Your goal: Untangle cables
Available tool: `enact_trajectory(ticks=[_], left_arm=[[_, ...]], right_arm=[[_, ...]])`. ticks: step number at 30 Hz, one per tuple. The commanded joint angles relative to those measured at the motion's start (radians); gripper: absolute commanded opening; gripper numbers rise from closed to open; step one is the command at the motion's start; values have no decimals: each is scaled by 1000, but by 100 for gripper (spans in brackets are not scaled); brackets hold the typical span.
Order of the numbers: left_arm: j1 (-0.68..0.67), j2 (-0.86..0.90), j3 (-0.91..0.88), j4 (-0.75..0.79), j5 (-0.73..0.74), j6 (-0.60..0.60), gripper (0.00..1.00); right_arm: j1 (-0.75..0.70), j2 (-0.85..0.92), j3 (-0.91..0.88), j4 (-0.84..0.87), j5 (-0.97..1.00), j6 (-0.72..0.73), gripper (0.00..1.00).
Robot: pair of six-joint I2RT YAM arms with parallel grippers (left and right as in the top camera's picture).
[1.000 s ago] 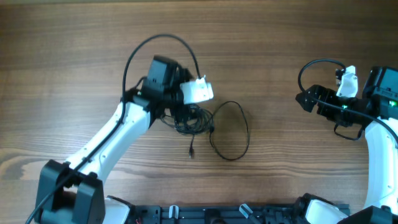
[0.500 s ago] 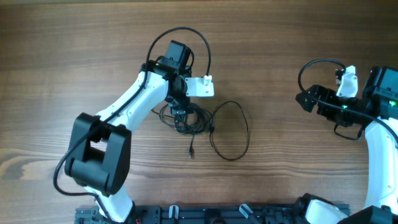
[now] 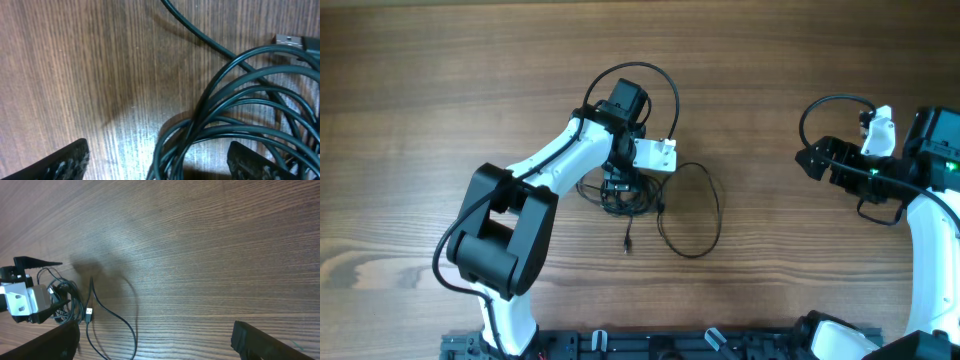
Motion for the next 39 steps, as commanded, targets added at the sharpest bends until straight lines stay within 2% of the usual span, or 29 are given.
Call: enact_trajectory(ticks=[1,10,16,24,26,30,39], left_arm=[[-1,16,11,0,63,19,88],[-1,57,11,-13,94,19,89],[-1,70,11,-32,36,19,87],[41,70,11,-58,0,20,94],[54,70,11,-57,6,21,96],[53,70,11,-71,56,67,94],[53,72,11,-72,108,69,99]], right_arm=[[-3,10,-3,0,-1,-19,100],[-3,10,-3,-1,-1,-20,100],[-3,10,-3,0,-1,-20,100],[-3,10,-4,-1,-1,-20,100],[-3,10,-4,-1,-1,-19,100],[-3,10,-3,-1,-1,-19,100],[-3,10,-4,-3,-1,-19,100]])
